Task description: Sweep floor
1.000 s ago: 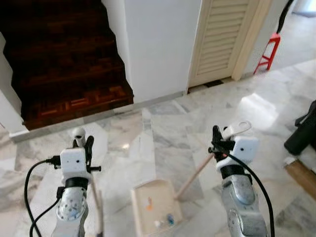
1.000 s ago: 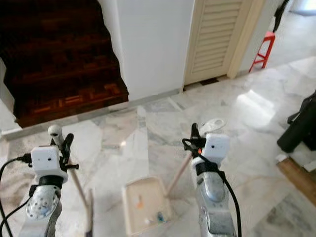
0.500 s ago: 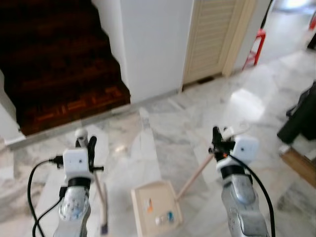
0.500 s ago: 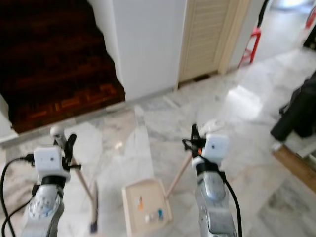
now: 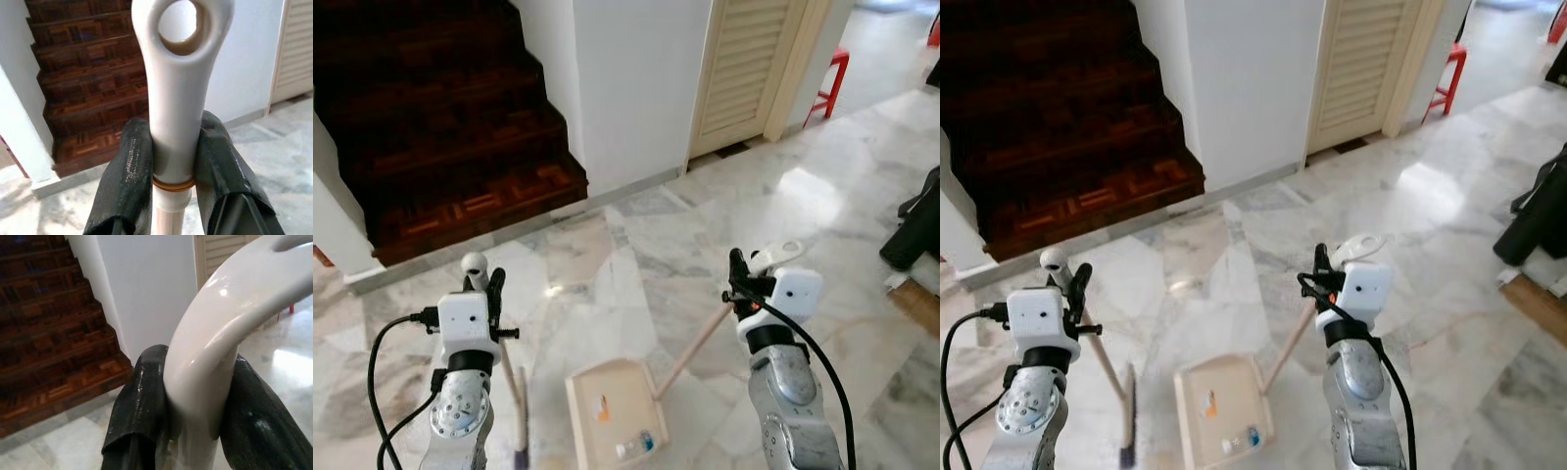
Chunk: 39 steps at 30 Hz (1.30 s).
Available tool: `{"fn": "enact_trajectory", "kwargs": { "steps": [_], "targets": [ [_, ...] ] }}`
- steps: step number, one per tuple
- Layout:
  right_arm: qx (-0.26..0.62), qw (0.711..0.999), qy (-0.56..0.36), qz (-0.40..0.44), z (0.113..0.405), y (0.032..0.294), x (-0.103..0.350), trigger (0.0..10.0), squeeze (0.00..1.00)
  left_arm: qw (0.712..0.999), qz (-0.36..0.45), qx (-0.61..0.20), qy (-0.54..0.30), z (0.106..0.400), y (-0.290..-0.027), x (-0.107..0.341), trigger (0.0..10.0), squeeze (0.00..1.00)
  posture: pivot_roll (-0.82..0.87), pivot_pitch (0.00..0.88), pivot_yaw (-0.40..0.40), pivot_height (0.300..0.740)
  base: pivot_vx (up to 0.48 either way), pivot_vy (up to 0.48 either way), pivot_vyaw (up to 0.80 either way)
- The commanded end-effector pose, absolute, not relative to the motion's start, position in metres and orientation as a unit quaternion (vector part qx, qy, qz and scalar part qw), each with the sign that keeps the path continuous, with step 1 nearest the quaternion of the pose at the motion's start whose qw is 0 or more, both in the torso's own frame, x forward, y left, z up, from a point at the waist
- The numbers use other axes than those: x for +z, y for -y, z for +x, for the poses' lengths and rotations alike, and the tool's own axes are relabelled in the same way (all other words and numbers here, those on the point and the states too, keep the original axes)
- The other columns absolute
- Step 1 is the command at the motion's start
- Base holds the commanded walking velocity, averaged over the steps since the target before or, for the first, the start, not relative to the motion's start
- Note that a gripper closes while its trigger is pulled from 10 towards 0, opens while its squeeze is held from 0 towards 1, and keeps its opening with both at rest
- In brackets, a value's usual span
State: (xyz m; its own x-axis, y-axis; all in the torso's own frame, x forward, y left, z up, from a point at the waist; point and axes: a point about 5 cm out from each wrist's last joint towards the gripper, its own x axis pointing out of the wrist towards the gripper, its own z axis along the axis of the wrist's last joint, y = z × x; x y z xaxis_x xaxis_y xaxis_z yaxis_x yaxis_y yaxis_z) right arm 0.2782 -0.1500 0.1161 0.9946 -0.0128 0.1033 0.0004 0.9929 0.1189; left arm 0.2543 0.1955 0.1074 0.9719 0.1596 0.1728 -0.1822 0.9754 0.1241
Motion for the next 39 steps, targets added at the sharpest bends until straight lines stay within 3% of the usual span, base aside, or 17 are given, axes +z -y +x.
{"fn": "enact_trajectory", "kwargs": {
  "steps": [1,39],
  "targets": [
    [-0.004,0.995,0.084,0.058,0.2794,0.1516,0.1301,10.0,0.0,0.988,0.074,0.087,0.107,0.2556,-0.1949,0.119,10.0,0.0,0.0,0.043,0.024,0.74,0.0,0.371,0.0],
    [0.003,0.994,0.089,0.055,0.2813,0.1501,0.1324,10.0,0.0,0.988,0.071,0.083,0.106,0.2569,-0.1932,0.119,10.0,0.0,0.0,0.032,0.021,0.74,0.0,0.367,0.16]
  ]
}}
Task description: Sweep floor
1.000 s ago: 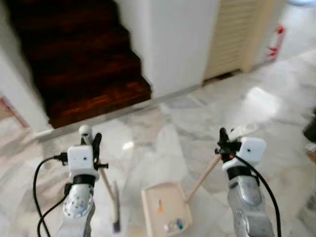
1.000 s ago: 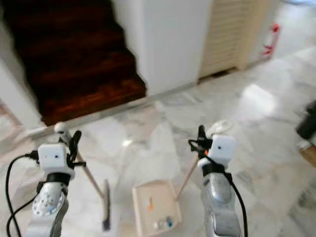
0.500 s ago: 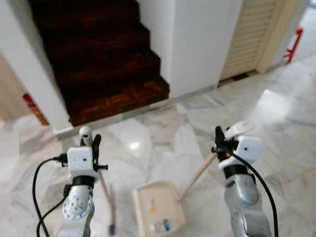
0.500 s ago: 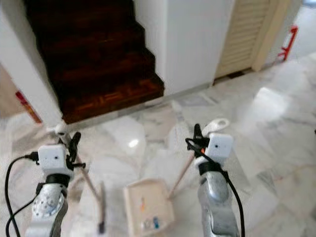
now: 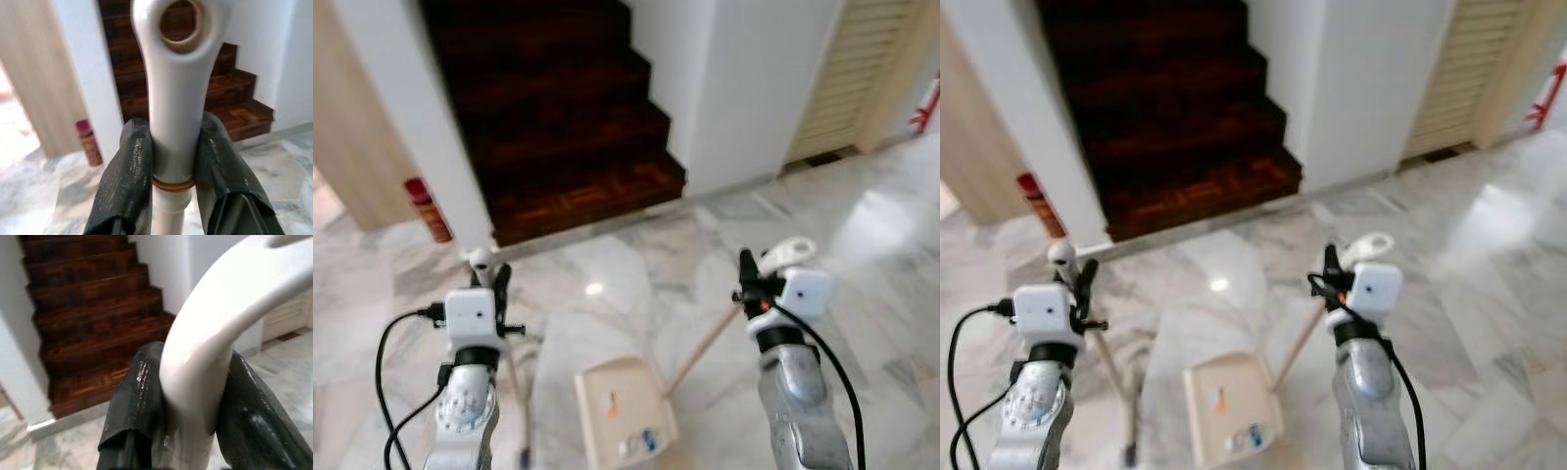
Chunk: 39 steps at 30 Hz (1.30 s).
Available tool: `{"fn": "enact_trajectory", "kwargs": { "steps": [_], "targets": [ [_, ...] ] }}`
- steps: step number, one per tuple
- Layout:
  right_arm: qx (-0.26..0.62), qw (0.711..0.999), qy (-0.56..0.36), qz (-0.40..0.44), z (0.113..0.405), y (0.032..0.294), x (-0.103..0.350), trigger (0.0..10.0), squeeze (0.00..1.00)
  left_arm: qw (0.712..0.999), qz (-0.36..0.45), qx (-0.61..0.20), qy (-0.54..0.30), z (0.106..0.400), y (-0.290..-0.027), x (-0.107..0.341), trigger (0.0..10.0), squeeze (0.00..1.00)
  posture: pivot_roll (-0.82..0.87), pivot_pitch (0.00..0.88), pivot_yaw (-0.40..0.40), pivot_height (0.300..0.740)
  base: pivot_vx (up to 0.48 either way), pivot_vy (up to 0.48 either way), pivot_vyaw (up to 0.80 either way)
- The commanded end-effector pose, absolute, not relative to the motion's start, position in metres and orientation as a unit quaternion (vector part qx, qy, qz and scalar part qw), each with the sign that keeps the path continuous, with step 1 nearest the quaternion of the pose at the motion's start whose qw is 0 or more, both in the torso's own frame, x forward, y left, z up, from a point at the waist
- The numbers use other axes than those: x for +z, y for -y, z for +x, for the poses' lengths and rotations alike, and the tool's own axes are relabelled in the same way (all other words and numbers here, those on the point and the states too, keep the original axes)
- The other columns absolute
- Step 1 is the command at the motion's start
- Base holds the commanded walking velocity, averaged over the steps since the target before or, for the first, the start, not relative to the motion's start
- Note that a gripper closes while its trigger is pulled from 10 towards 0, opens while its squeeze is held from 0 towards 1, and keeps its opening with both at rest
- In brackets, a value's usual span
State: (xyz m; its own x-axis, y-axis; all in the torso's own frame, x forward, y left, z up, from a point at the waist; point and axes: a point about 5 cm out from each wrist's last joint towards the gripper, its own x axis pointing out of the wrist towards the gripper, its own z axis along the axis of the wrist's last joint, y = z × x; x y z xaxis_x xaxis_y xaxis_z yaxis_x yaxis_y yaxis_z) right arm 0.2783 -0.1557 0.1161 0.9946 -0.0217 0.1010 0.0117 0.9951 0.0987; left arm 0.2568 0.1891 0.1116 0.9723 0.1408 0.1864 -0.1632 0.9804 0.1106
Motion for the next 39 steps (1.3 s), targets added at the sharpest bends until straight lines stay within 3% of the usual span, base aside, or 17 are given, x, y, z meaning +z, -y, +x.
{"fn": "enact_trajectory", "kwargs": {
  "steps": [1,14,22,39],
  "targets": [
    [0.003,0.994,0.089,0.055,0.2813,0.1501,0.1324,10.0,0.0,0.988,0.071,0.083,0.106,0.2569,-0.1932,0.119,10.0,0.0,0.0,0.032,0.021,0.74,0.0,0.356,0.58],
    [0.003,0.995,0.088,0.056,0.2813,0.149,0.1315,10.0,0.0,0.988,0.07,0.083,0.106,0.2569,-0.1931,0.1189,10.0,0.0,0.0,0.037,0.023,0.74,0.0,0.354,0.18],
    [0.007,0.994,0.089,0.059,0.282,0.1461,0.1322,10.0,0.0,0.988,0.071,0.083,0.107,0.2578,-0.1938,0.1198,10.0,0.0,0.0,0.037,0.026,0.74,0.0,0.351,0.7],
    [0.006,0.994,0.083,0.065,0.2819,0.1467,0.1306,10.0,0.0,0.988,0.07,0.083,0.106,0.2569,-0.1928,0.1192,10.0,0.0,0.0,0.042,0.02,0.74,0.0,0.352,0.0]
  ]
}}
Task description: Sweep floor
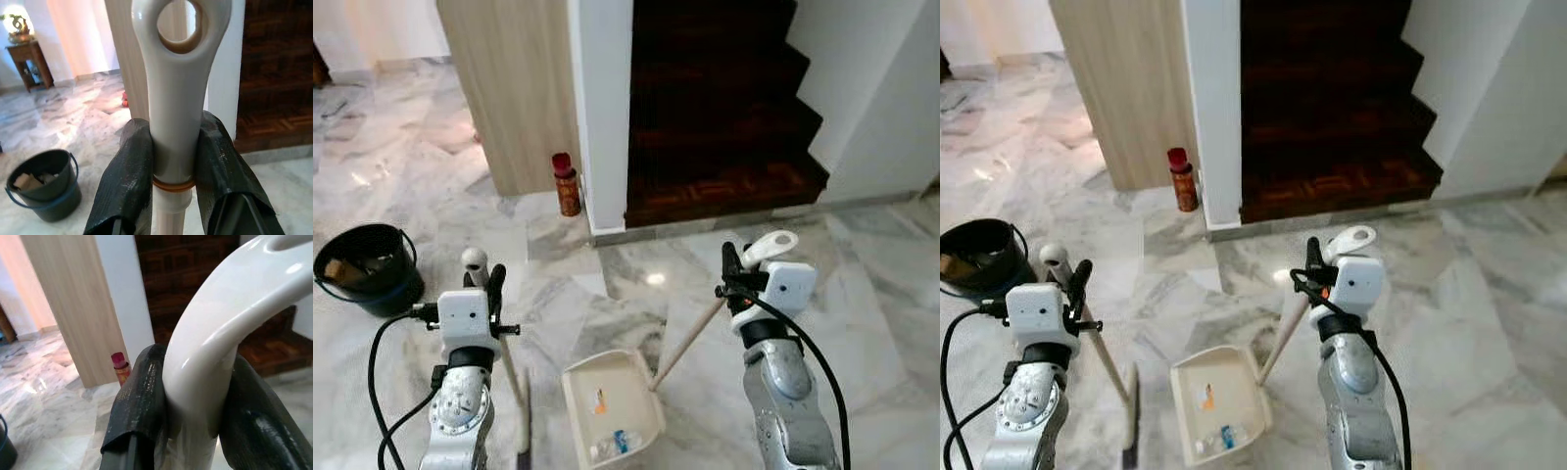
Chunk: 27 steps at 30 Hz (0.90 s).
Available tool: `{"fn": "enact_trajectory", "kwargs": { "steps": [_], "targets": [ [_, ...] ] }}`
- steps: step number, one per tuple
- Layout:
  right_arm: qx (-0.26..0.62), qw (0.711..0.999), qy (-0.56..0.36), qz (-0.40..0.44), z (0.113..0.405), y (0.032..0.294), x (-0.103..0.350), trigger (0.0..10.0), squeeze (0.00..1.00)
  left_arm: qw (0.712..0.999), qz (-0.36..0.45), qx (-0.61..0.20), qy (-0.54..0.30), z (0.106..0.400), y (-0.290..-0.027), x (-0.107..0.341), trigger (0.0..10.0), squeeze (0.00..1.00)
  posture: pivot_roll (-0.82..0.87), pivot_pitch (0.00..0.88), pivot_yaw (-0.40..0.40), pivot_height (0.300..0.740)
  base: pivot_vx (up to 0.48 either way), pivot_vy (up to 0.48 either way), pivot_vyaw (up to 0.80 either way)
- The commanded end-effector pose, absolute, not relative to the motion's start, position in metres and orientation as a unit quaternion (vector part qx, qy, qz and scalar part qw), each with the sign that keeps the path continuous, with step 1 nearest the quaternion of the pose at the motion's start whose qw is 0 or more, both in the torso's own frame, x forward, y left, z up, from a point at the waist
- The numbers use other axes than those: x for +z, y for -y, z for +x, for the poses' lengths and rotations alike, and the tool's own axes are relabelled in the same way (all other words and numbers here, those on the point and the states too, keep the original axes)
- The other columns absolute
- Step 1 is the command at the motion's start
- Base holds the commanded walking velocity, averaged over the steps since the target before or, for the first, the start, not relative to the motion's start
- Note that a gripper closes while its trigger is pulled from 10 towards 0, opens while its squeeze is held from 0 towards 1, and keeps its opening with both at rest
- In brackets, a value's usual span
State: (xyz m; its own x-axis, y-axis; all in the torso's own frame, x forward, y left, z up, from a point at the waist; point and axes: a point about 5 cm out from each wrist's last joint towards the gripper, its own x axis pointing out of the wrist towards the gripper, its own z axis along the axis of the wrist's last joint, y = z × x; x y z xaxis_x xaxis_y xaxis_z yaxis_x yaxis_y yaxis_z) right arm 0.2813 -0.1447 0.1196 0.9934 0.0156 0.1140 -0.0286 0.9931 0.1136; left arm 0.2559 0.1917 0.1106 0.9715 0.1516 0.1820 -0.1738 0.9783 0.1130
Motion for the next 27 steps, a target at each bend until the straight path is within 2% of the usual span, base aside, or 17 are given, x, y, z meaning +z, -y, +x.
{"fn": "enact_trajectory", "kwargs": {
  "steps": [1,5,8,13,18,27],
  "targets": [
    [0.006,0.994,0.083,0.066,0.282,0.147,0.13,10.0,0.0,0.988,0.069,0.083,0.106,0.257,-0.193,0.119,10.0,0.0,0.0,0.042,0.02,0.74,0.0,0.352,0.0],
    [0.006,0.994,0.078,0.072,0.282,0.146,0.13,10.0,0.0,0.989,0.069,0.083,0.105,0.257,-0.193,0.119,10.0,0.0,0.0,0.043,0.019,0.74,0.0,0.352,0.0],
    [0.001,0.992,0.058,0.115,0.283,0.145,0.126,10.0,0.0,0.989,0.068,0.083,0.105,0.257,-0.192,0.119,10.0,0.0,0.0,0.043,0.019,0.74,0.0,0.351,0.0],
    [0.006,0.989,0.039,0.14,0.284,0.142,0.122,10.0,0.0,0.989,0.068,0.083,0.105,0.256,-0.192,0.119,10.0,0.0,0.0,0.043,0.018,0.74,0.0,0.352,0.0],
    [-0.008,0.977,0.008,0.215,0.286,0.148,0.116,10.0,0.0,0.989,0.068,0.084,0.105,0.256,-0.192,0.119,10.0,0.0,0.0,0.045,0.018,0.74,0.0,0.352,0.0],
    [-0.01,0.977,0.008,0.212,0.286,0.15,0.117,10.0,0.0,0.989,0.068,0.084,0.105,0.256,-0.192,0.119,10.0,0.0,0.01,0.047,0.018,0.74,0.0,0.35,0.0]
  ]
}}
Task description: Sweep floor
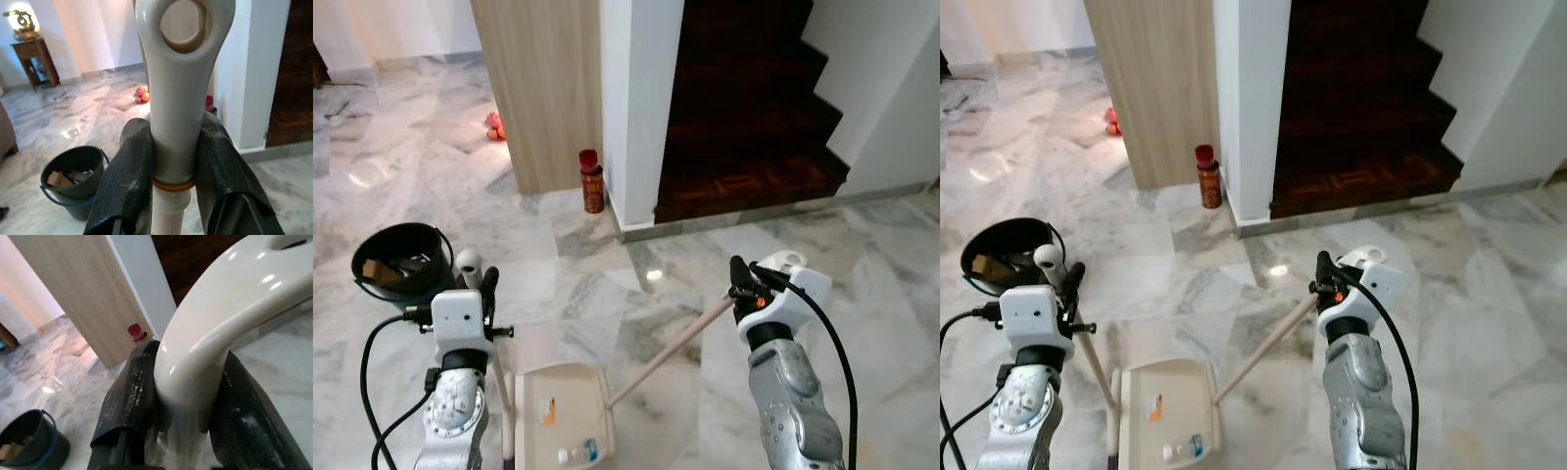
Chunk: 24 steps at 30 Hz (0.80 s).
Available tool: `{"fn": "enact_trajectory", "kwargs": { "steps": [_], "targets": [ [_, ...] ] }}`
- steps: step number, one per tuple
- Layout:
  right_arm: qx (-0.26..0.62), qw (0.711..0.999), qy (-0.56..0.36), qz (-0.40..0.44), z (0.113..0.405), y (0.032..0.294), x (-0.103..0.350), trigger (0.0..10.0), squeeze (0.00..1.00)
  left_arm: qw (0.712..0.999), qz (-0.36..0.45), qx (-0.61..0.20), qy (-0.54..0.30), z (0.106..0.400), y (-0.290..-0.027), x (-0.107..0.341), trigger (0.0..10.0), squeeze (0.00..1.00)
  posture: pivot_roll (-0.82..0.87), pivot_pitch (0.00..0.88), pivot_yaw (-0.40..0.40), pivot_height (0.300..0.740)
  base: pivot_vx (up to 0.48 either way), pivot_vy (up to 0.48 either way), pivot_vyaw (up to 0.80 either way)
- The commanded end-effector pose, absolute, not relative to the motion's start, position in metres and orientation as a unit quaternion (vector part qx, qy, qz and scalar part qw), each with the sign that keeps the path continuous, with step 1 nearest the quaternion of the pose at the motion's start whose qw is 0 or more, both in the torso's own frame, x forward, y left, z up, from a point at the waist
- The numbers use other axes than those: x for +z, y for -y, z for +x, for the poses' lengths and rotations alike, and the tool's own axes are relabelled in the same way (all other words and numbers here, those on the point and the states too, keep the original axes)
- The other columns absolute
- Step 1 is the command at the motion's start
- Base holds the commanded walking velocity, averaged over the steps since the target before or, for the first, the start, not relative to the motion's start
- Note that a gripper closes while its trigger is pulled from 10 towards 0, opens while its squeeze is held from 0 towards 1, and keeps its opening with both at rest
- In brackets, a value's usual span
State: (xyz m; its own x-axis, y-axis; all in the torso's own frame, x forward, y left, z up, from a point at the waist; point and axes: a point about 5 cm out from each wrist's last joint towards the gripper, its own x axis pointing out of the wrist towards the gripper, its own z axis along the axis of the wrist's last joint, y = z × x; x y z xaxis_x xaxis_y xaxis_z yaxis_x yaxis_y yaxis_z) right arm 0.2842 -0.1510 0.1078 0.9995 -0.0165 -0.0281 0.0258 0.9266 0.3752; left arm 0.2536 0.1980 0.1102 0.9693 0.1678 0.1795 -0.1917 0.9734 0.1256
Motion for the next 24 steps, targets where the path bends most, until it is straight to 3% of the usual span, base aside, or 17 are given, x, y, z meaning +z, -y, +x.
{"fn": "enact_trajectory", "kwargs": {
  "steps": [1,24],
  "targets": [
    [-0.01,0.977,0.008,0.212,0.2856,0.1504,0.1172,10.0,0.0,0.989,0.068,0.084,0.105,0.2561,-0.1924,0.1188,10.0,0.0,0.01,0.047,0.018,0.74,0.0,0.349,0.0],
    [-0.005,0.978,0.013,0.21,0.2866,0.1507,0.12,10.0,0.0,0.989,0.069,0.084,0.105,0.2564,-0.1929,0.1188,10.0,0.0,0.01,0.047,0.022,0.74,0.0,0.352,0.0]
  ]
}}
